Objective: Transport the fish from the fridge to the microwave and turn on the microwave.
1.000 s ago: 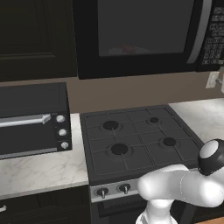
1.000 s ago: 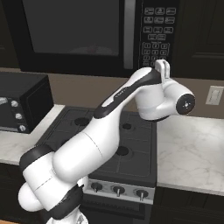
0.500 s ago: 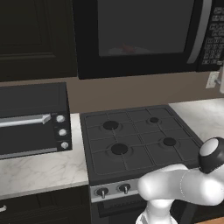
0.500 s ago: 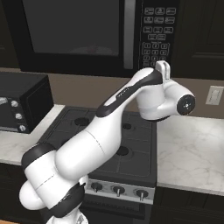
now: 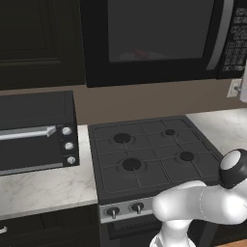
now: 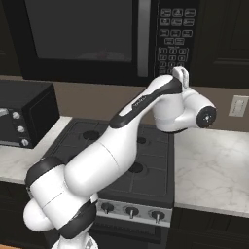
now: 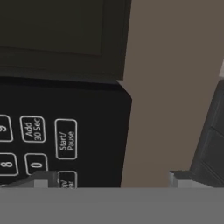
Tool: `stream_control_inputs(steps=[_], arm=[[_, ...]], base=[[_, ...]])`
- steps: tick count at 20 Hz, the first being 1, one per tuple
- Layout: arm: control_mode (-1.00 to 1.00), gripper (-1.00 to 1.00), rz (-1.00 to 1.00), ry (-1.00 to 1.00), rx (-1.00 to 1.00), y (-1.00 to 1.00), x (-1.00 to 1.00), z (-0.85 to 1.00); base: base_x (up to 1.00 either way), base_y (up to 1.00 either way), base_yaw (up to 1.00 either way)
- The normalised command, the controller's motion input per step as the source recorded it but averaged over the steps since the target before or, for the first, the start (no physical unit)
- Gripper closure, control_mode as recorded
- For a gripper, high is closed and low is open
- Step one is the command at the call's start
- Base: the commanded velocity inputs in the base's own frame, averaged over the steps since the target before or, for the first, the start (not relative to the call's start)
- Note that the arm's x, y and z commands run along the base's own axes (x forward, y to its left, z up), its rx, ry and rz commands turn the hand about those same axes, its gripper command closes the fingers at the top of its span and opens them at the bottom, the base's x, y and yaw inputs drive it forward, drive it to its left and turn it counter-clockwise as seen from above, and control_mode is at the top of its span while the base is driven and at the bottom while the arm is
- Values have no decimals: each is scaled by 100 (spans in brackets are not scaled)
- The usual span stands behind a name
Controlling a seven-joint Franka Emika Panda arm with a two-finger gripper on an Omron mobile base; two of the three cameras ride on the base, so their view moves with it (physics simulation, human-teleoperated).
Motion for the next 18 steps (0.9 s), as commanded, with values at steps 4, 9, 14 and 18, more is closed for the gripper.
stream_control_inputs(steps=[4, 9, 14, 18], arm=[[-100, -100, 1, -3, 0, -3, 9, -1], [-100, -100, 1, -1, 0, -6, 8, -3], [-100, -100, 2, 0, 0, -9, 11, -2], [-100, -100, 2, 0, 0, -5, 14, 0]], base=[[0, 0, 0], [0, 0, 0], [0, 0, 0], [0, 0, 0]])
